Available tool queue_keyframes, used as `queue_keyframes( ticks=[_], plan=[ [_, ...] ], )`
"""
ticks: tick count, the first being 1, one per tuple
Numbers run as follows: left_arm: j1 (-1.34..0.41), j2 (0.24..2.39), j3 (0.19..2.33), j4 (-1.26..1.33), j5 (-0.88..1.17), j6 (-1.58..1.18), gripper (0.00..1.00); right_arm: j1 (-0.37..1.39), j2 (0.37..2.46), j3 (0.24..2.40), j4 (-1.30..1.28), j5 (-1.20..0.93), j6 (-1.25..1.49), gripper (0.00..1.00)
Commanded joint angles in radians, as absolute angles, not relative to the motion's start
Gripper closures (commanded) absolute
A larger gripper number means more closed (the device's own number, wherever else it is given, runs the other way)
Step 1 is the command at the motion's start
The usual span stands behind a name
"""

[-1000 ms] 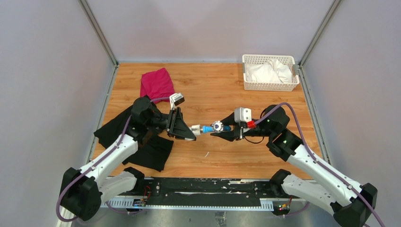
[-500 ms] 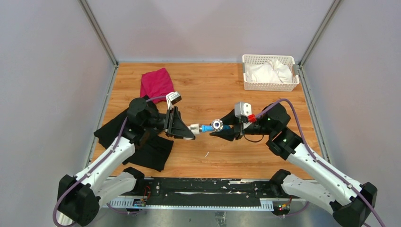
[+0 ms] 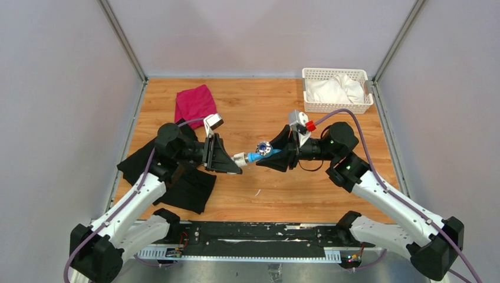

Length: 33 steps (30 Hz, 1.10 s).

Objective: Install the water faucets

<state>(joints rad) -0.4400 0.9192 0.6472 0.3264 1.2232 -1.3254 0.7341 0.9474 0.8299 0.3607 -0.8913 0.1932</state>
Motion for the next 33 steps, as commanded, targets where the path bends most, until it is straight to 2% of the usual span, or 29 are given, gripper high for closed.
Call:
queue_keyframes(
  ticks=[1,11,20,28,33],
  plan=[
    [-0.451,0.89,0.683,0.437,1.118,-1.126,1.0,0.748,1.002,0.862,0.344,-0.856,0.487,1.0],
    [-0.451,0.85,0.689,0.436,0.972,-1.045,1.0,0.746,1.023,0.831,0.371,-0.853,0.612,1.0],
    [-0.451,0.699,0.634,0.436,0.736,-0.956,1.0,0.744,1.035,0.799,0.432,-0.848,0.716,1.0],
    [-0.451,0.676,0.618,0.436,0.71,-0.948,1.0,0.744,1.036,0.793,0.42,-0.841,0.723,1.0],
    [-0.451,0.628,0.603,0.445,0.645,-0.909,1.0,0.744,1.05,0.77,0.499,-0.84,0.809,1.0]
  ],
)
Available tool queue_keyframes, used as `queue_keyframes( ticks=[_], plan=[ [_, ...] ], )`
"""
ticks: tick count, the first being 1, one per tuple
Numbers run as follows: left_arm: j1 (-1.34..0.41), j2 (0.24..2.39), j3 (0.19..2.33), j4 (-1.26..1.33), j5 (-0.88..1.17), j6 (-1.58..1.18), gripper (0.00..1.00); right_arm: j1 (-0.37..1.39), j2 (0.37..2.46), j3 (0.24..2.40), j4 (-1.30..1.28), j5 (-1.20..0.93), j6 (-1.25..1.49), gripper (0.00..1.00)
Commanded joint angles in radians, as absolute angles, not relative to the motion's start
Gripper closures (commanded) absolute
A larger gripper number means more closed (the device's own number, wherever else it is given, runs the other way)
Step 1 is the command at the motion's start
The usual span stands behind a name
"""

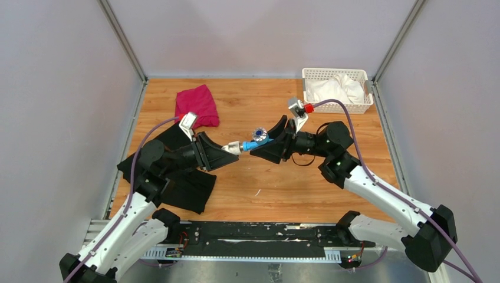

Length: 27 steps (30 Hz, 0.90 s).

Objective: Install the water faucets

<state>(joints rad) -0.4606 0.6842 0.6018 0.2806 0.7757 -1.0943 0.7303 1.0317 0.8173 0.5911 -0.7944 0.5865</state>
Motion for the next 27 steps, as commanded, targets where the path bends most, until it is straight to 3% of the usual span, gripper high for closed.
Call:
queue_keyframes(
  ticks=[1,6,10,14,18,27],
  plan=[
    [-0.451,0.62,0.599,0.45,0.638,-0.906,1.0,0.744,1.053,0.767,0.51,-0.841,0.818,1.0],
    [-0.451,0.636,0.601,0.453,0.643,-0.966,0.99,0.744,1.048,0.759,0.512,-0.838,0.79,1.0],
    [-0.451,0.742,0.652,0.451,0.792,-1.086,0.59,0.745,1.011,0.75,0.49,-0.816,0.726,1.0],
    [-0.451,0.818,0.693,0.449,0.918,-1.167,0.48,0.743,0.959,0.728,0.481,-0.786,0.654,1.0],
    [-0.451,0.774,0.681,0.45,0.888,-1.213,0.29,0.744,0.946,0.705,0.499,-0.78,0.613,1.0],
    [-0.451,0.741,0.641,0.449,0.887,-1.339,0.26,0.743,0.909,0.649,0.59,-0.758,0.537,1.0]
  ],
)
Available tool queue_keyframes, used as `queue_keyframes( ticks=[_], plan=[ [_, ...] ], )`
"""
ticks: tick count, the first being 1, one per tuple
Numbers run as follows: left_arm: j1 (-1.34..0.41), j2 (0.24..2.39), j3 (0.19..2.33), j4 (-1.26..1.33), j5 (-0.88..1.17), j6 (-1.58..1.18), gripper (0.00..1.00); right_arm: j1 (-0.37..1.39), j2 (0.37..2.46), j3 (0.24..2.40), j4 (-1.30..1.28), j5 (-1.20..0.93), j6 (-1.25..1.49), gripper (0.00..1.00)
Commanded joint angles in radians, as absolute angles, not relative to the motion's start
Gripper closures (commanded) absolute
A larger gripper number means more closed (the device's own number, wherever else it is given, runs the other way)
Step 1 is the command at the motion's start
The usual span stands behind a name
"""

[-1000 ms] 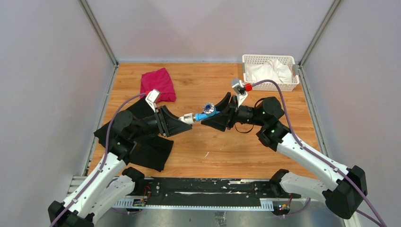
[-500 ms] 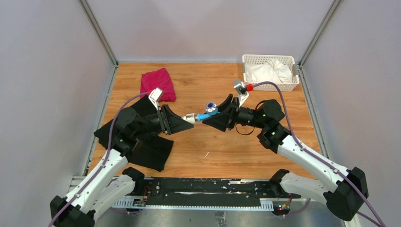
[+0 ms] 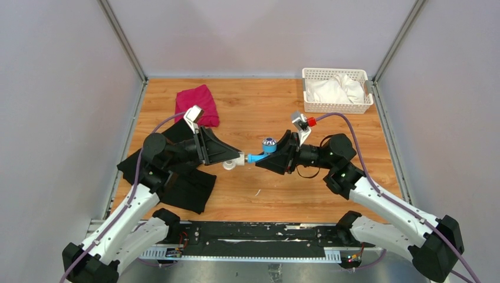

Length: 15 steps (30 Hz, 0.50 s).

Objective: Install the water faucets

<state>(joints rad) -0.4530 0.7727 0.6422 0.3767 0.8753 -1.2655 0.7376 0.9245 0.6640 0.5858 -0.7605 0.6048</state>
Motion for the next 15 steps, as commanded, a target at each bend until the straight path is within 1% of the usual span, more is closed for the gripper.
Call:
queue_keyframes(
  ticks=[1,4,7,11,13,15],
  plan=[
    [-0.451,0.741,0.635,0.449,0.887,-1.349,0.26,0.743,0.906,0.647,0.592,-0.758,0.525,1.0],
    [-0.451,0.742,0.617,0.449,0.895,-1.371,0.26,0.743,0.893,0.634,0.606,-0.745,0.498,1.0],
    [-0.451,0.754,0.605,0.449,0.909,-1.38,0.19,0.744,0.871,0.617,0.62,-0.72,0.463,1.0],
    [-0.451,0.77,0.595,0.449,0.931,-1.412,0.16,0.745,0.83,0.588,0.631,-0.682,0.398,1.0],
    [-0.451,0.779,0.586,0.448,0.946,-1.436,0.1,0.745,0.801,0.567,0.636,-0.658,0.354,1.0],
    [-0.451,0.785,0.574,0.448,0.958,-1.465,0.07,0.745,0.775,0.545,0.666,-0.648,0.31,1.0]
  ],
)
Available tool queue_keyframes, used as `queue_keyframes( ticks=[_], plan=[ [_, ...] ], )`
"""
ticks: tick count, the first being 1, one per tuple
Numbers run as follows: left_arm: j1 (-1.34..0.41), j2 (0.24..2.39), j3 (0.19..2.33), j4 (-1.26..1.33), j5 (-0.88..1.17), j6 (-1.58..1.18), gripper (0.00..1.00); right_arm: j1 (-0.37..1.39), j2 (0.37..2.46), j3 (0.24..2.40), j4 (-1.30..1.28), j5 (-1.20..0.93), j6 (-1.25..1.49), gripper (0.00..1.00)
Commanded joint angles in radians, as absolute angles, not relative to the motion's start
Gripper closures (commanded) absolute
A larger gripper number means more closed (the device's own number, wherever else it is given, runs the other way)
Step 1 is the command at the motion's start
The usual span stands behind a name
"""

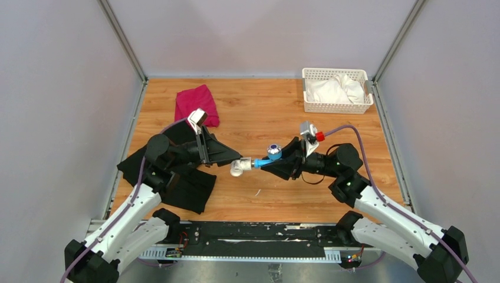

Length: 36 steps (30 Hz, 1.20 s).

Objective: Install the water faucets

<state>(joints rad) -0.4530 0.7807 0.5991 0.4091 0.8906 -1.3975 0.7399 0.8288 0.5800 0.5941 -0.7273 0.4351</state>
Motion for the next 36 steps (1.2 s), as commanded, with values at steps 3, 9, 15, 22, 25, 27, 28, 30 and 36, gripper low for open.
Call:
queue_keyframes(
  ticks=[3,9,15,22,25,27,28,30,36],
  plan=[
    [-0.451,0.799,0.551,0.448,0.972,-1.507,0.05,0.746,0.748,0.502,0.733,-0.634,0.255,1.0],
    [-0.451,0.809,0.52,0.448,0.977,-1.556,0.03,0.747,0.75,0.503,0.758,-0.66,0.182,1.0],
    [-0.478,0.845,0.524,0.448,0.991,-1.595,0.1,0.749,0.768,0.511,0.764,-0.729,0.115,1.0],
    [-0.48,0.869,0.54,0.448,0.985,-1.628,0.25,0.764,0.78,0.521,0.72,-0.76,0.05,1.0],
    [-0.484,0.87,0.542,0.448,0.984,-1.644,0.37,0.767,0.777,0.523,0.697,-0.755,0.025,1.0],
    [-0.487,0.87,0.534,0.448,0.979,-1.657,0.44,0.77,0.778,0.523,0.691,-0.747,0.019,1.0],
    [-0.489,0.87,0.531,0.448,0.978,-1.66,0.45,0.769,0.778,0.522,0.691,-0.745,0.018,1.0],
    [-0.489,0.867,0.524,0.448,0.974,-1.666,0.48,0.771,0.781,0.522,0.691,-0.74,0.014,1.0],
    [-0.489,0.867,0.512,0.448,0.944,-1.661,0.79,0.779,0.794,0.529,0.683,-0.735,0.015,1.0]
  ],
)
